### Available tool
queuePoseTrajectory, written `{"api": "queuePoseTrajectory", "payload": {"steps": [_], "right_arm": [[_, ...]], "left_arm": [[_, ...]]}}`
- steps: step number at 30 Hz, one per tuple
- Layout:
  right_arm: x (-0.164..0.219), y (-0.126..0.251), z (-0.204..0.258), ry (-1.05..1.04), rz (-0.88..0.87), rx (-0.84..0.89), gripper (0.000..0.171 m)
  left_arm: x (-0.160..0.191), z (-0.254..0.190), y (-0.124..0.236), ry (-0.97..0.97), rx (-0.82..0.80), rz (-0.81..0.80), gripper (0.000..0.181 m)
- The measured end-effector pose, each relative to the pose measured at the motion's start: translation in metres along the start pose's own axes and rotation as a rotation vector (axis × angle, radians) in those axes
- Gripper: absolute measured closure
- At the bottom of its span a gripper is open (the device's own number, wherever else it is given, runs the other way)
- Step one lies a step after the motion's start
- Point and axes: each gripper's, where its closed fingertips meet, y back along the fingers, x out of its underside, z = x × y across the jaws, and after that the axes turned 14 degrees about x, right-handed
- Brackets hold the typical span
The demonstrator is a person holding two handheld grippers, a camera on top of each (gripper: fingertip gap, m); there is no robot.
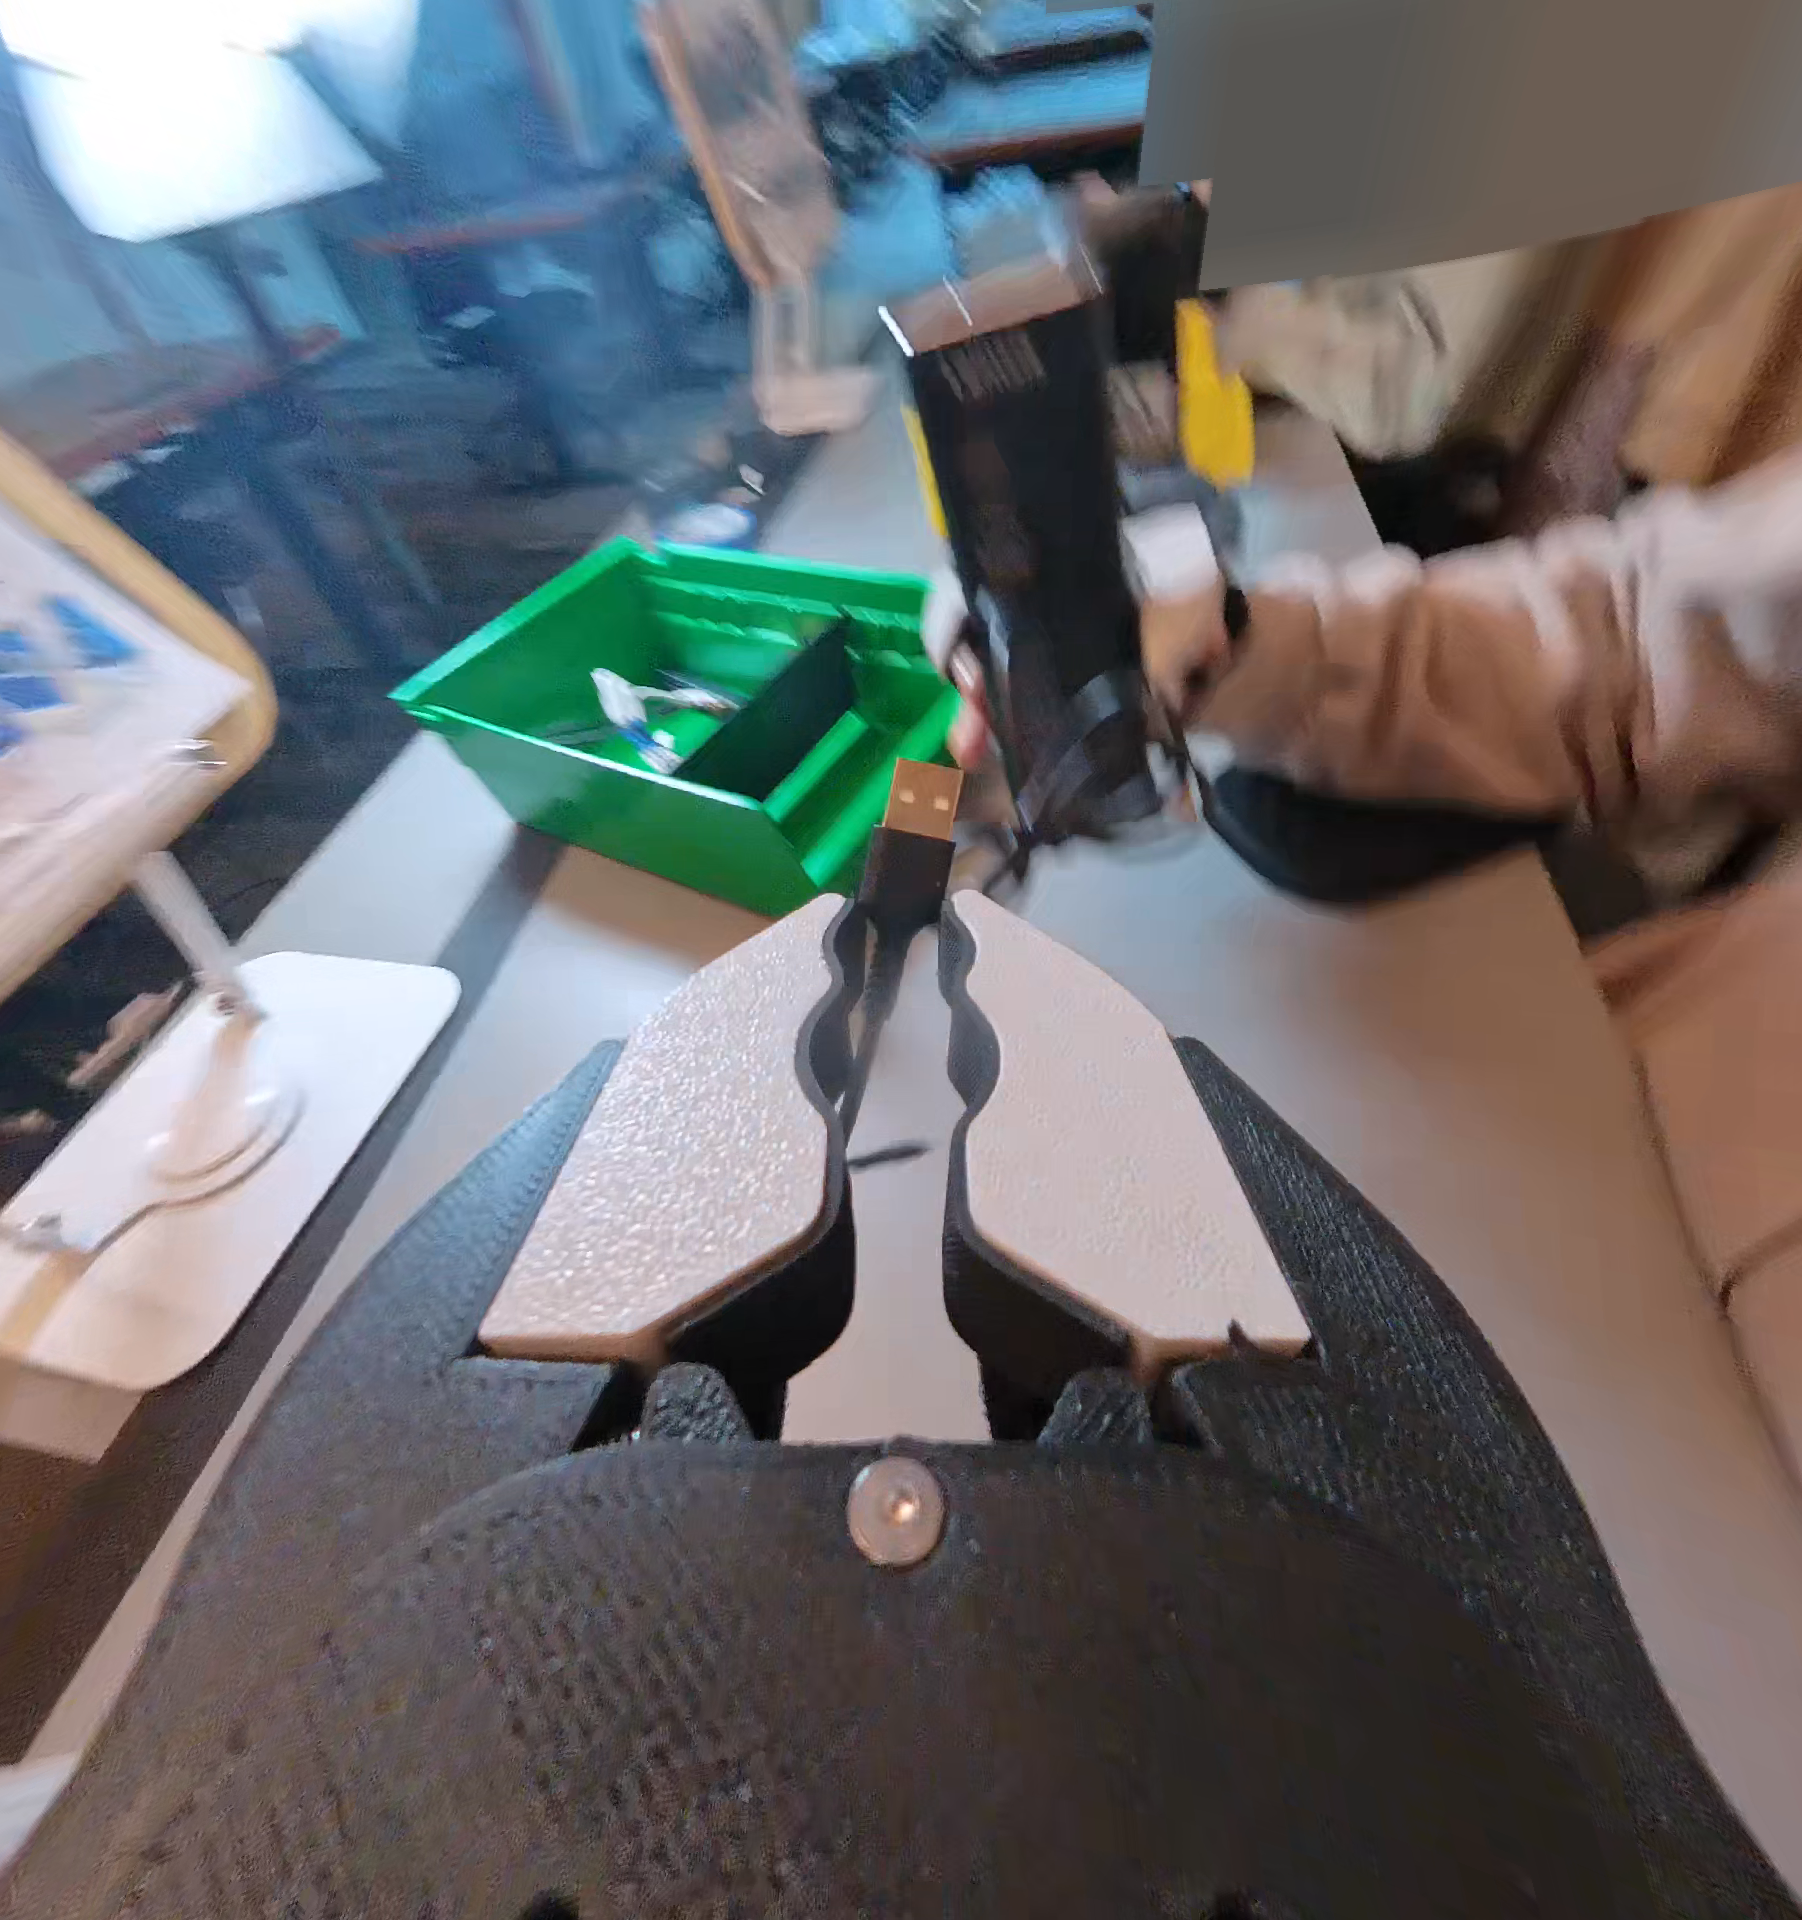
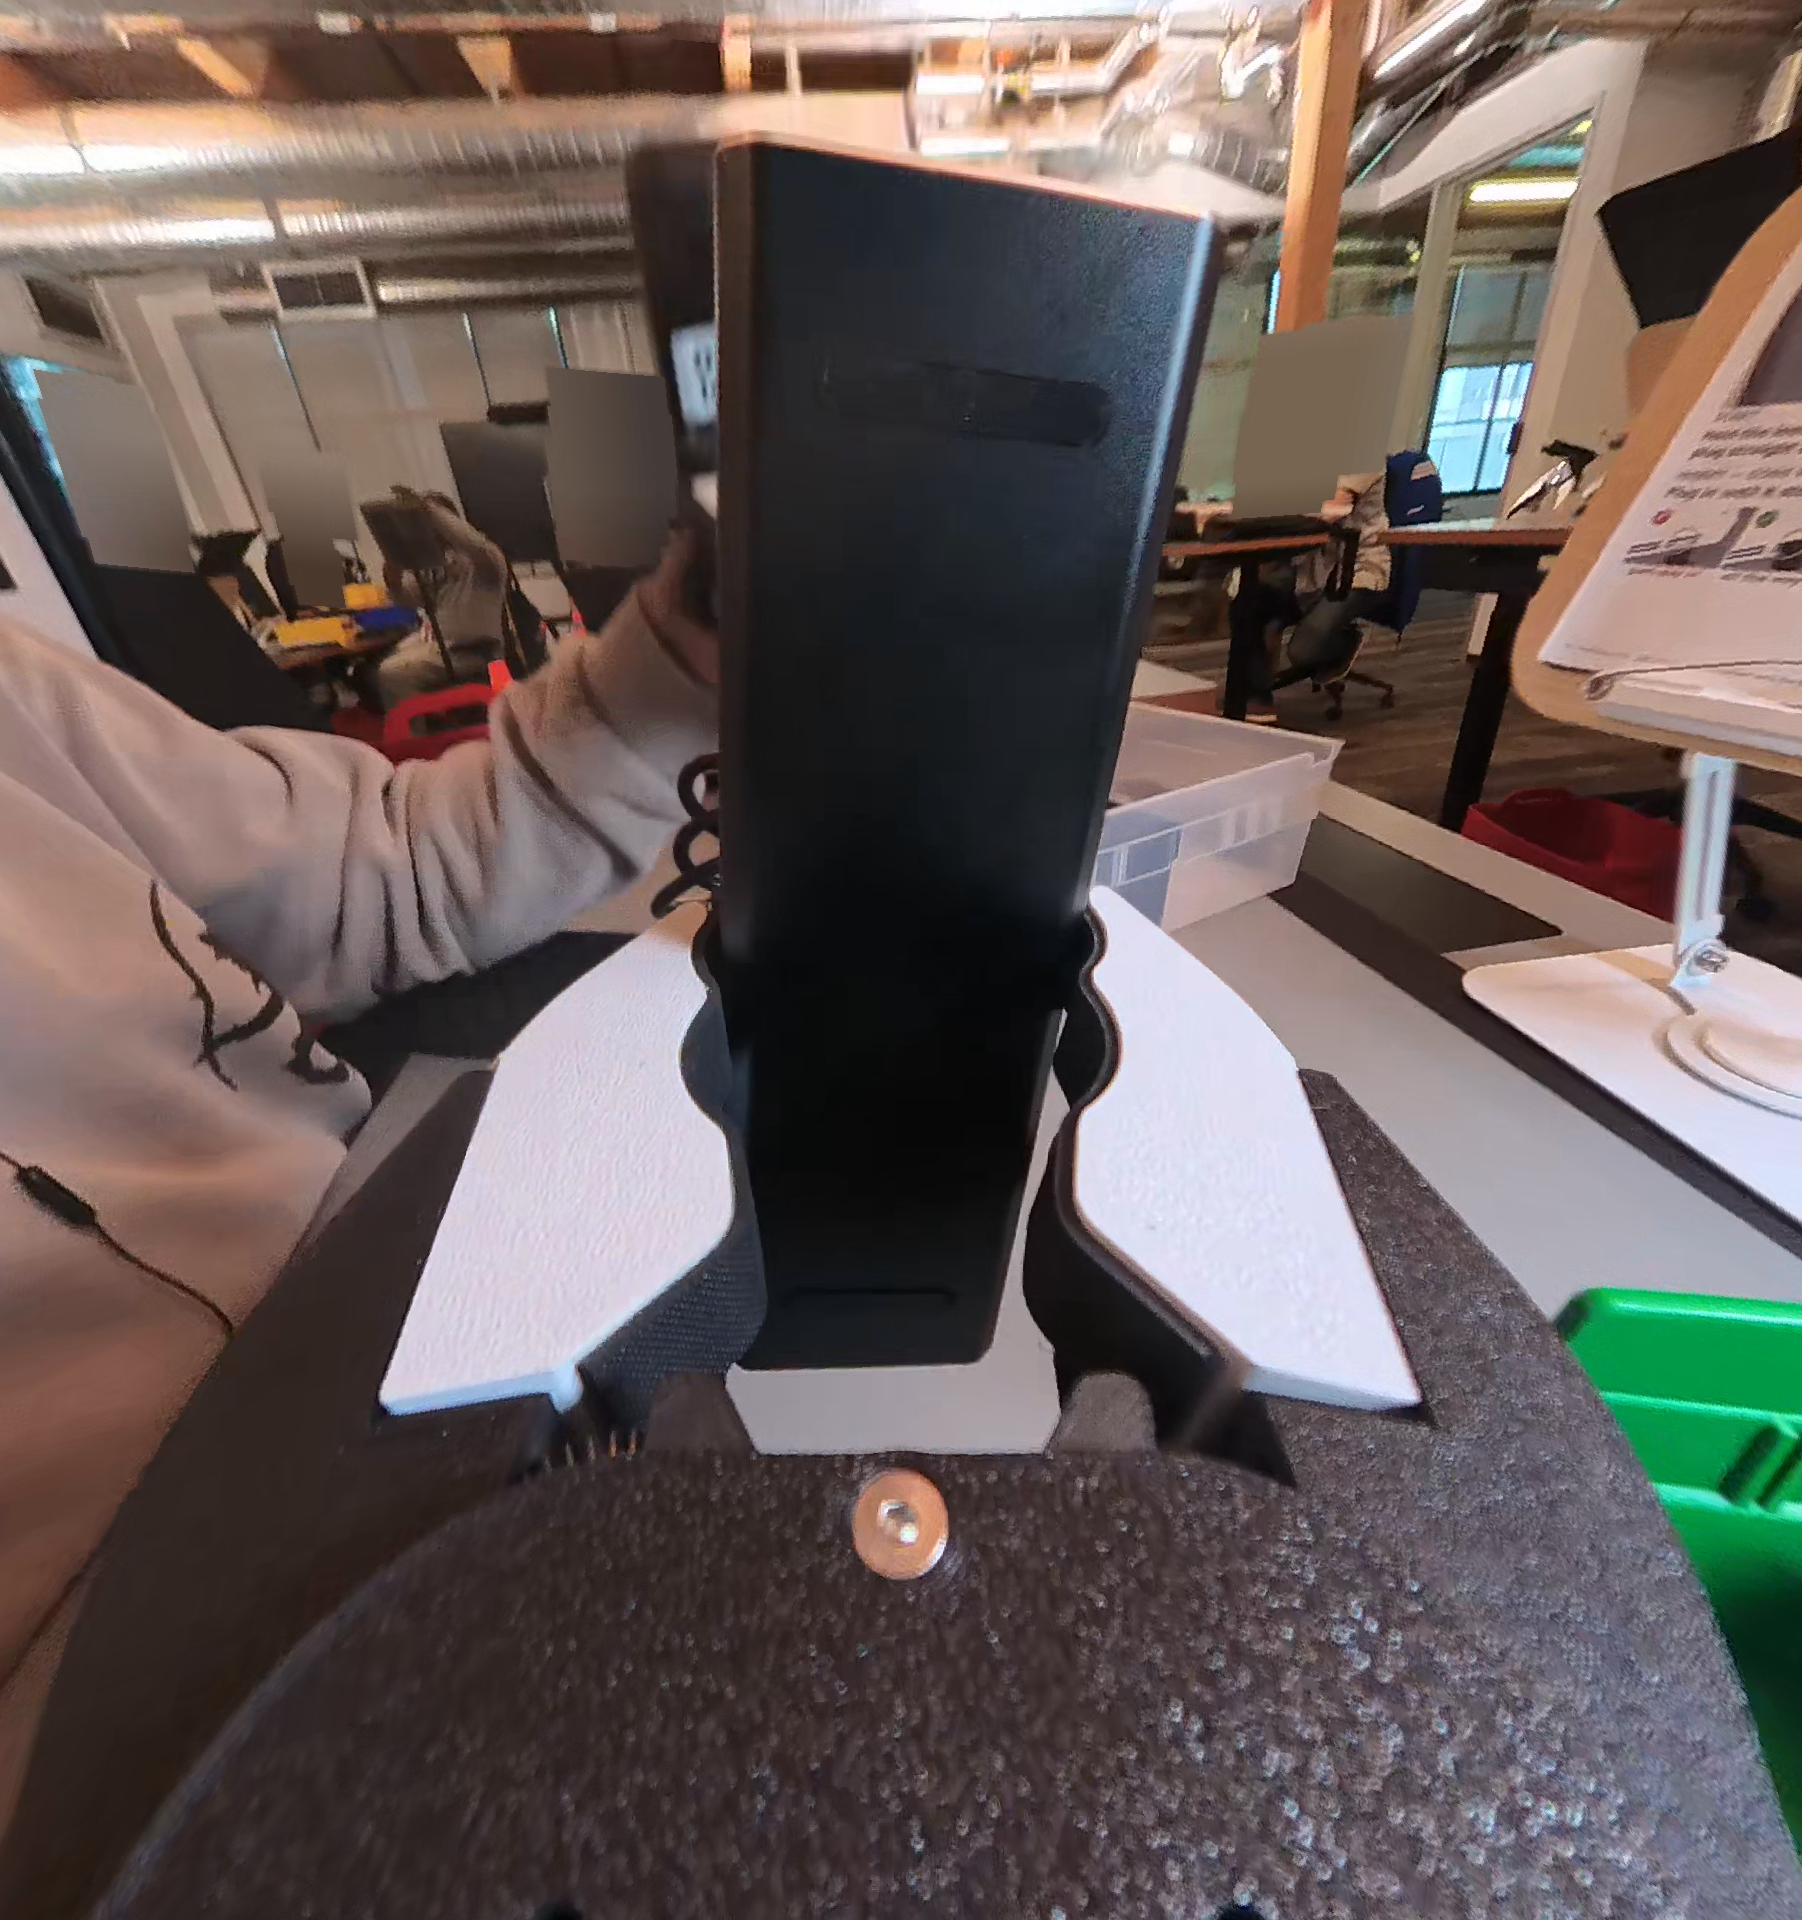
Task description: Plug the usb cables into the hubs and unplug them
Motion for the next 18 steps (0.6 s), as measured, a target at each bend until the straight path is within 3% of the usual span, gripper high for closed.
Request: {"api": "queuePoseTrajectory", "payload": {"steps": [4,9,18], "right_arm": [[0.019,-0.016,0.019,0.037,0.061,-0.045,0.110],[0.035,-0.024,0.040,0.052,0.111,-0.123,0.110],[0.058,-0.029,0.043,0.071,0.185,-0.145,0.110]], "left_arm": [[-0.016,-0.001,-0.024,0.025,-0.022,0.101,0.167],[0.032,-0.030,-0.078,0.059,0.156,0.317,0.167],[0.058,-0.041,-0.083,0.166,0.266,0.345,0.167]]}}
